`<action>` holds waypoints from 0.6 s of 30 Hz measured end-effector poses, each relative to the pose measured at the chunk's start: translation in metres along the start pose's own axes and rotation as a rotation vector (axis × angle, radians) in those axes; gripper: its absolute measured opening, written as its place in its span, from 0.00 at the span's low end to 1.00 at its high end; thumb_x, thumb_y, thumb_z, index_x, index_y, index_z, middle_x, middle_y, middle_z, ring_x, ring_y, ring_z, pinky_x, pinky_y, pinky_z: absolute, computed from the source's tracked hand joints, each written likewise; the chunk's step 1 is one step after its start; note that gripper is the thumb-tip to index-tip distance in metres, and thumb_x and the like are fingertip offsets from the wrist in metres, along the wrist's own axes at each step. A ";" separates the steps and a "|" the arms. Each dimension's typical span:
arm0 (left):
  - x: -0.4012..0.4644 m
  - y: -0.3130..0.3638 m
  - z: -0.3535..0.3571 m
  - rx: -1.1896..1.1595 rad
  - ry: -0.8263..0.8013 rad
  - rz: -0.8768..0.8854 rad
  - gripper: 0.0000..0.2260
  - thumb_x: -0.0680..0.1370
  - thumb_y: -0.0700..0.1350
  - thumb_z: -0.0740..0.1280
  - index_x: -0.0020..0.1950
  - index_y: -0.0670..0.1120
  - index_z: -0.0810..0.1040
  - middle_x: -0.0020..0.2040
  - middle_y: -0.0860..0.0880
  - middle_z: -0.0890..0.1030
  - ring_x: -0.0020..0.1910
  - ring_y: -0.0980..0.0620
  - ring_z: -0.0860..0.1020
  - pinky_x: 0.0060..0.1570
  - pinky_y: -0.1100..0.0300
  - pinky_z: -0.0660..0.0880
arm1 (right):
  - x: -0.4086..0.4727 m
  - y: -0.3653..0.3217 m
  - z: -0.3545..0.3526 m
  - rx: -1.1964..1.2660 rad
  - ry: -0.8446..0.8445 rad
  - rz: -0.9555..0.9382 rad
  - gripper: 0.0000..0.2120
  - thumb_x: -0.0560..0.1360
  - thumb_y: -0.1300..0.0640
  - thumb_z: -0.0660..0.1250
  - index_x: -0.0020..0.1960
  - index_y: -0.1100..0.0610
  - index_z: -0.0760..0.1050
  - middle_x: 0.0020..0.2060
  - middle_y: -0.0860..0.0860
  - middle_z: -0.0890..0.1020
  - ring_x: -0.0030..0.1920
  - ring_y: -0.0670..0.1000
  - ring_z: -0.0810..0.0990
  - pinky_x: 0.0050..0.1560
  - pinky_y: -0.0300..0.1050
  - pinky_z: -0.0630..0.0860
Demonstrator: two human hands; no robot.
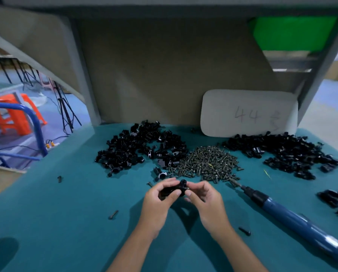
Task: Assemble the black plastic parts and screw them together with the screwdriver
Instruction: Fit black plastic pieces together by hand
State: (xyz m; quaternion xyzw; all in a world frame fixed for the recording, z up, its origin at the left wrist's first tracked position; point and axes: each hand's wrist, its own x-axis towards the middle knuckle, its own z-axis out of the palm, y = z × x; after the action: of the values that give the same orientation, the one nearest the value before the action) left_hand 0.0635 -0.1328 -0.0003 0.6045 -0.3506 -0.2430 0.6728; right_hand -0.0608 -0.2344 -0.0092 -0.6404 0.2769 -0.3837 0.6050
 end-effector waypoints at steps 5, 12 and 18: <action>-0.006 0.003 0.002 0.000 0.012 -0.015 0.14 0.78 0.42 0.72 0.57 0.61 0.81 0.54 0.58 0.85 0.55 0.59 0.82 0.51 0.69 0.76 | 0.001 0.001 -0.003 0.015 0.015 -0.012 0.06 0.76 0.65 0.73 0.50 0.56 0.82 0.49 0.49 0.87 0.51 0.50 0.86 0.53 0.46 0.82; -0.003 0.001 0.006 0.021 -0.040 0.009 0.10 0.79 0.45 0.70 0.52 0.62 0.80 0.53 0.56 0.85 0.54 0.56 0.83 0.52 0.66 0.76 | 0.003 0.001 -0.006 0.006 0.007 -0.031 0.06 0.75 0.64 0.74 0.49 0.56 0.83 0.48 0.48 0.87 0.51 0.50 0.86 0.49 0.42 0.83; -0.001 -0.002 0.006 0.009 -0.045 0.066 0.09 0.75 0.54 0.71 0.55 0.59 0.80 0.54 0.55 0.85 0.55 0.56 0.82 0.53 0.66 0.76 | 0.002 -0.004 -0.007 -0.189 0.000 -0.114 0.07 0.75 0.58 0.76 0.48 0.47 0.82 0.48 0.38 0.86 0.51 0.42 0.84 0.55 0.46 0.80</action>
State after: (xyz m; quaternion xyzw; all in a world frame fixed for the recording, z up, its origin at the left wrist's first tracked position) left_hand 0.0588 -0.1362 -0.0021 0.5900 -0.3863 -0.2326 0.6698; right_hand -0.0659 -0.2391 -0.0053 -0.7091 0.2751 -0.3898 0.5192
